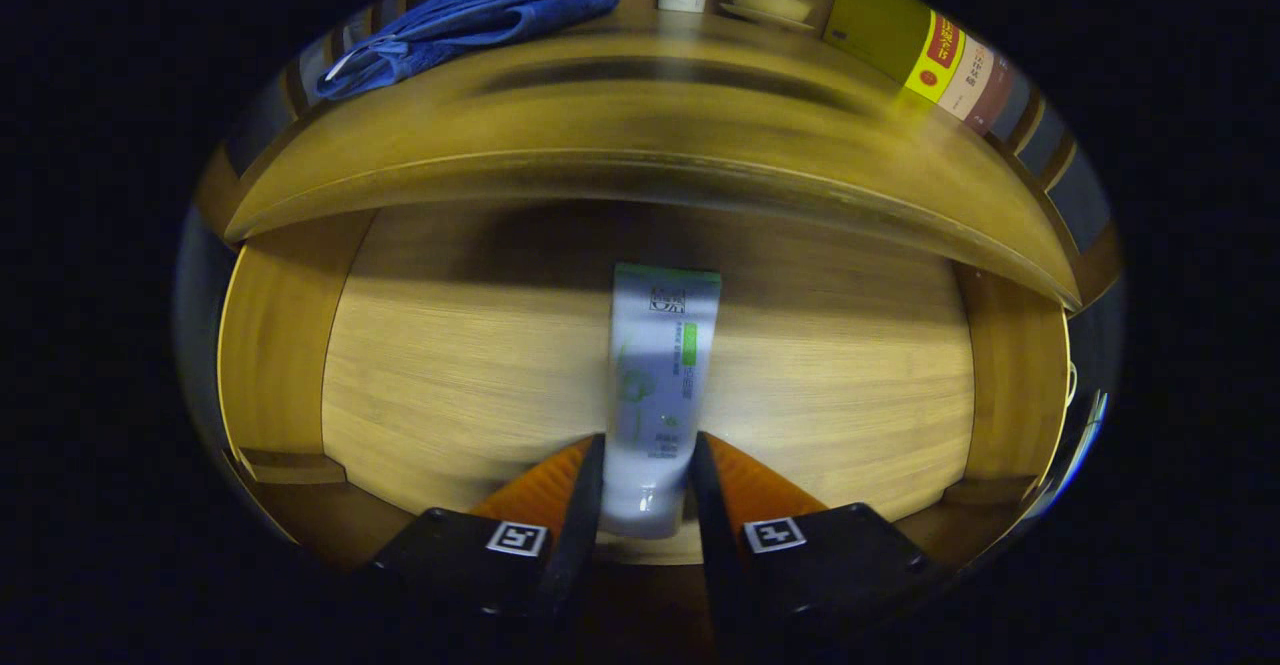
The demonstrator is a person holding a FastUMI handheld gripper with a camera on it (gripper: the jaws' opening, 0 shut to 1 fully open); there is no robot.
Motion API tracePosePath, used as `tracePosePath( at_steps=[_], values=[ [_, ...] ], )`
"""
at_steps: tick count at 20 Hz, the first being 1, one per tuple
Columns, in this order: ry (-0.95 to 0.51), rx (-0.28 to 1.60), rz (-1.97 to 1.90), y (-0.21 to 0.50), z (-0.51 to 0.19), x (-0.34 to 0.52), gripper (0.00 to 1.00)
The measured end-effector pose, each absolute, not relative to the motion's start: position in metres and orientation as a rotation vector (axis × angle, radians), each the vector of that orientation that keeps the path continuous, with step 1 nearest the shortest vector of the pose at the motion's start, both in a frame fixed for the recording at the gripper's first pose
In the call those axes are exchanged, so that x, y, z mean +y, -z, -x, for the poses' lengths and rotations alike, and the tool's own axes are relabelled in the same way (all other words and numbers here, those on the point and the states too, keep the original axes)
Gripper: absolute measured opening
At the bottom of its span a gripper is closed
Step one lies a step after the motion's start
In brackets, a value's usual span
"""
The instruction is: Pull open the drawer, take out the items inside it, and place them on the countertop above the cabinet.
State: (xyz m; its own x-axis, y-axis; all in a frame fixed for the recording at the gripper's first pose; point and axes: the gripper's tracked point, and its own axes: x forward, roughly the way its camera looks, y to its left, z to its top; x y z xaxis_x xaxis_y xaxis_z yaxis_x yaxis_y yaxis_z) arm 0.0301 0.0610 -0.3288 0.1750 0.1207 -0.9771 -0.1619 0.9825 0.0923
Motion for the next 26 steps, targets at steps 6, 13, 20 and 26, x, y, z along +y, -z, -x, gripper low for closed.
tracePosePath(
  at_steps=[6,13,20,26],
  values=[
    [-0.279,1.273,0.007,0.275,-0.085,0.071,0.46],
    [-0.458,1.249,-0.076,0.192,-0.125,0.089,0.46],
    [-0.493,1.230,-0.082,0.134,-0.130,0.080,0.46],
    [-0.345,0.990,-0.169,0.083,-0.208,0.046,0.46]
  ],
)
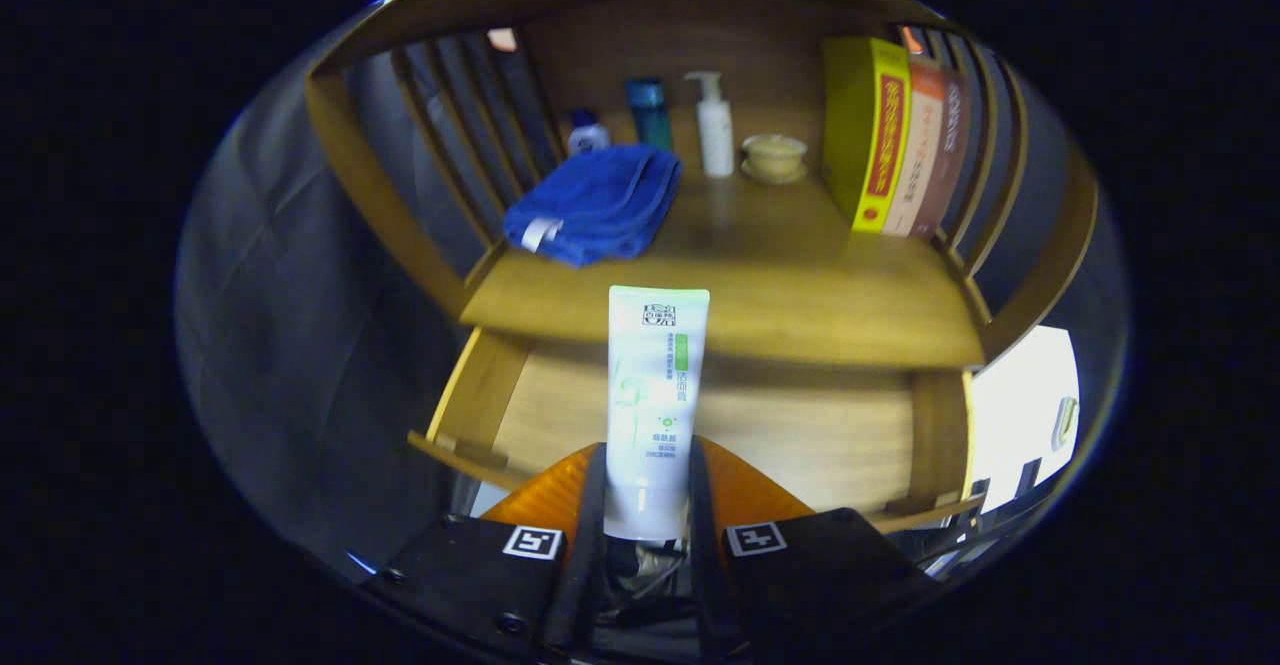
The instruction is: Pull open the drawer, take out the items inside it, and place them on the countertop above the cabinet.
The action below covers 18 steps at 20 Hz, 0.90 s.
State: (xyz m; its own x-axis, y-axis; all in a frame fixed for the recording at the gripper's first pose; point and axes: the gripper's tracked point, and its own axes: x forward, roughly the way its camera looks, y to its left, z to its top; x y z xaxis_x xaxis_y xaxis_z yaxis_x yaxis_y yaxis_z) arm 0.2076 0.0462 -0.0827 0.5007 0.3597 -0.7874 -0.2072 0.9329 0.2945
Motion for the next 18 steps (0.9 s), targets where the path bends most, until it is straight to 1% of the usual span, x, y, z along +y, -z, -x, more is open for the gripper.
tracePosePath(
  at_steps=[2,4,7,11,14,18],
  values=[
    [-0.265,0.920,-0.167,0.089,-0.256,0.033,0.46],
    [-0.210,0.941,-0.192,0.113,-0.280,0.032,0.46],
    [-0.182,0.972,-0.188,0.140,-0.304,0.038,0.46],
    [-0.175,1.006,-0.149,0.160,-0.315,0.047,0.46],
    [-0.141,1.044,-0.130,0.180,-0.318,0.041,0.46],
    [-0.136,1.092,-0.135,0.198,-0.312,0.039,0.46]
  ],
)
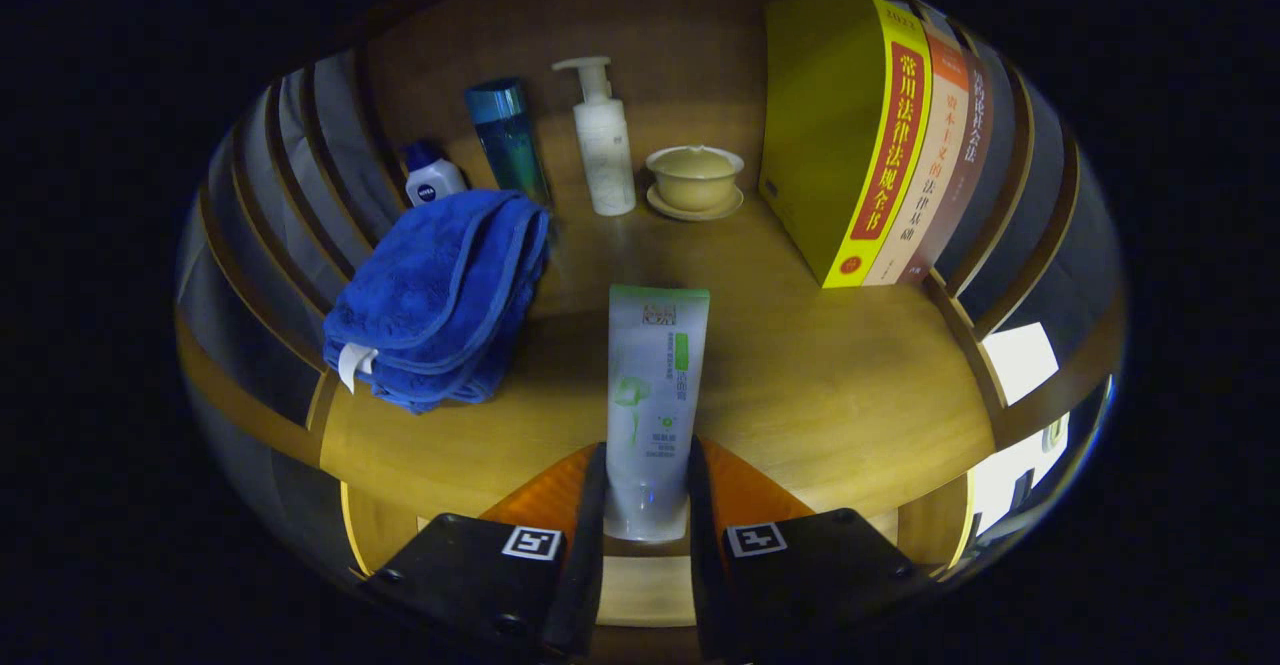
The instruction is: Pull open the drawer, take out the items inside it, and place them on the countertop above the cabinet.
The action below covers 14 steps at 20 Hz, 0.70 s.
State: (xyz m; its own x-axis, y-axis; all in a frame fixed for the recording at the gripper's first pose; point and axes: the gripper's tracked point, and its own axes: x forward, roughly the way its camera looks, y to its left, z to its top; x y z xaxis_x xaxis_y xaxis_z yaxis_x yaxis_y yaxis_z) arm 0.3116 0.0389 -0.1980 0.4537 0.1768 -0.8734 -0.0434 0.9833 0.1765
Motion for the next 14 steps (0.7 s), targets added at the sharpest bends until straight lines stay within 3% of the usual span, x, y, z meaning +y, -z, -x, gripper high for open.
tracePosePath(
  at_steps=[8,11,14],
  values=[
    [-0.140,1.083,-0.107,0.1980,-0.3125,0.0390,0.56],
    [-0.142,1.089,-0.107,0.1971,-0.3108,0.0411,0.67],
    [-0.145,1.091,-0.106,0.1936,-0.3086,0.0414,0.85]
  ],
)
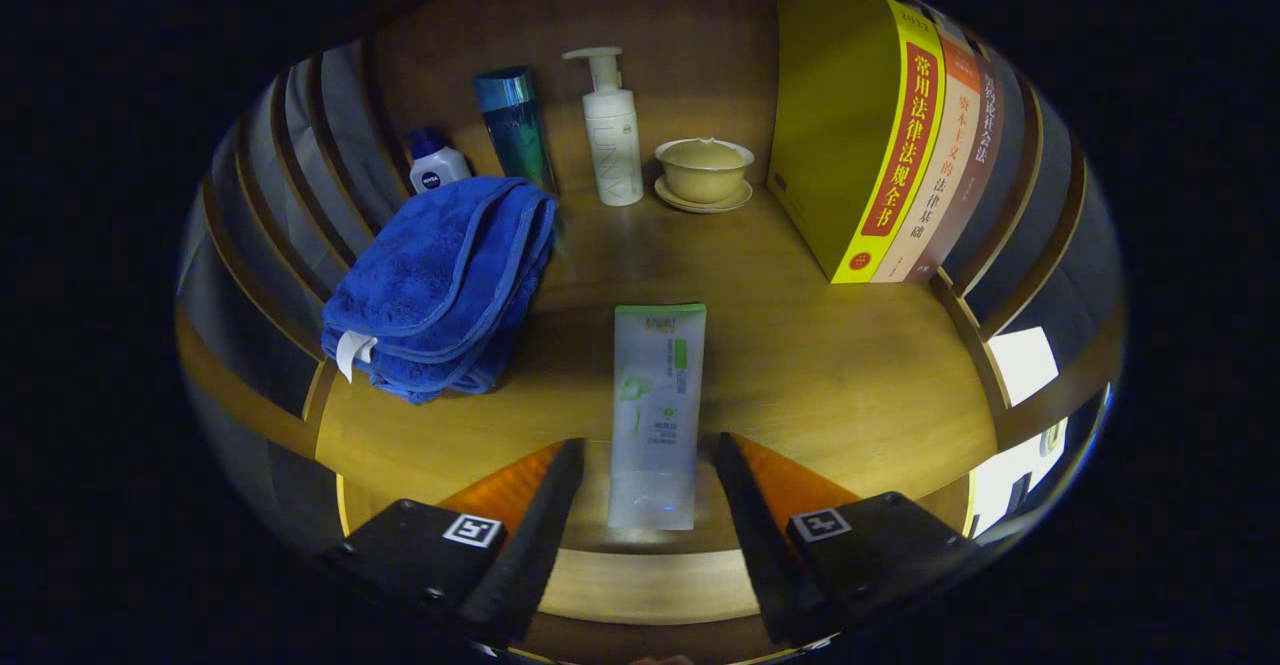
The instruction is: Pull open the drawer, take out the items inside it, and place them on the countertop above the cabinet.
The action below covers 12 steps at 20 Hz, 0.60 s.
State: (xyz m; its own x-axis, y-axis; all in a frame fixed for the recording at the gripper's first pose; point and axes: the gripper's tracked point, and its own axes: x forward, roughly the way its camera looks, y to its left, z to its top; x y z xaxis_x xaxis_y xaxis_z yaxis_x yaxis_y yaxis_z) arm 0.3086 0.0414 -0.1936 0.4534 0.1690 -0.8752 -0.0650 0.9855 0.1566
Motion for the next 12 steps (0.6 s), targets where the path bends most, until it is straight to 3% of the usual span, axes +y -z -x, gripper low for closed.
tracePosePath(
  at_steps=[2,12],
  values=[
    [-0.149,1.063,-0.101,0.182,-0.309,0.042,0.98],
    [-0.199,0.680,-0.166,0.055,-0.250,0.046,0.97]
  ],
)
